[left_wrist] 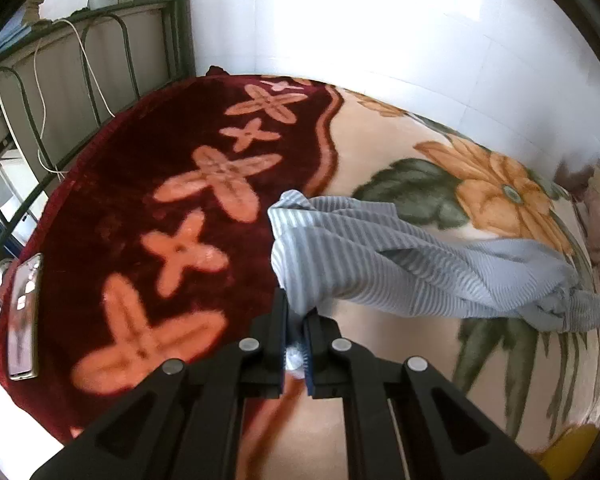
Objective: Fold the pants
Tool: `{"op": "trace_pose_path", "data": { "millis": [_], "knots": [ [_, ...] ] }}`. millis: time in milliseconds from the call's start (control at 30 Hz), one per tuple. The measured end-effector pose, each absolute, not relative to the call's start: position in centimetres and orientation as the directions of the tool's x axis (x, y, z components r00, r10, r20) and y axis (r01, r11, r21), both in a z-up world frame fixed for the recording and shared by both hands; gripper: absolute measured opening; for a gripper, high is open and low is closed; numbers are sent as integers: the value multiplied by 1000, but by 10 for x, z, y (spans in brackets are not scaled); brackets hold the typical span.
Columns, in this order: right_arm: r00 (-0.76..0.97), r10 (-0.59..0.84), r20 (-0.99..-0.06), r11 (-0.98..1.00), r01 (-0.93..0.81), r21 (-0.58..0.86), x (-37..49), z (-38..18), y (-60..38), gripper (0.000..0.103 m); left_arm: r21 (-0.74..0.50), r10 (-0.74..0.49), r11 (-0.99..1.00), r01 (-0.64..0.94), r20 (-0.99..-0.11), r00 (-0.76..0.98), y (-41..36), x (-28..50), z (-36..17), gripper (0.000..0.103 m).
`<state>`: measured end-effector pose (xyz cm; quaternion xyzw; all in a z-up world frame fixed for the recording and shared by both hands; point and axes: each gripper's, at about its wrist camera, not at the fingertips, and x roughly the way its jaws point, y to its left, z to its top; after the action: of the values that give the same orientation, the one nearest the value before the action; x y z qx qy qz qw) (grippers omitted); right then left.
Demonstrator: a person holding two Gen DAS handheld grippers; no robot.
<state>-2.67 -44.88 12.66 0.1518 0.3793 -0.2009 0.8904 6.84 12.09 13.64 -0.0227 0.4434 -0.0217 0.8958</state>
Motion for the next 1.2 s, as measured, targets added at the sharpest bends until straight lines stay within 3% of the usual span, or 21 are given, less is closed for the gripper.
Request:
{"op": "trace_pose_path", "data": {
  "millis": [400,767,833,900,1033,1100,1200],
  "knots": [
    [569,-313,-760,829,555,74,-82,135,-472,18,29,14,999,19,-841,541,144,39,135,7],
    [390,-276,-879,854,519,-38,-101,75,-467,25,71,33,996,60,-877,479,147,32,119,9],
    [389,-289,-875,862,504,-60,-104,73,-462,29,58,24,997,57,-880,474,149,32,122,12],
    [389,-309,-868,864,497,-84,-106,76,-458,36,47,15,997,55,-880,474,151,30,126,23],
    [451,-333,-828,871,483,-88,-111,98,-450,41,44,-7,995,90,-864,503,147,25,138,27],
    [478,-348,-806,871,484,-88,-112,110,-446,55,48,-10,994,98,-855,518,143,28,142,40],
    [520,-352,-779,877,474,-80,-111,123,-440,61,41,-12,995,91,-854,521,137,38,141,41]
  ]
}}
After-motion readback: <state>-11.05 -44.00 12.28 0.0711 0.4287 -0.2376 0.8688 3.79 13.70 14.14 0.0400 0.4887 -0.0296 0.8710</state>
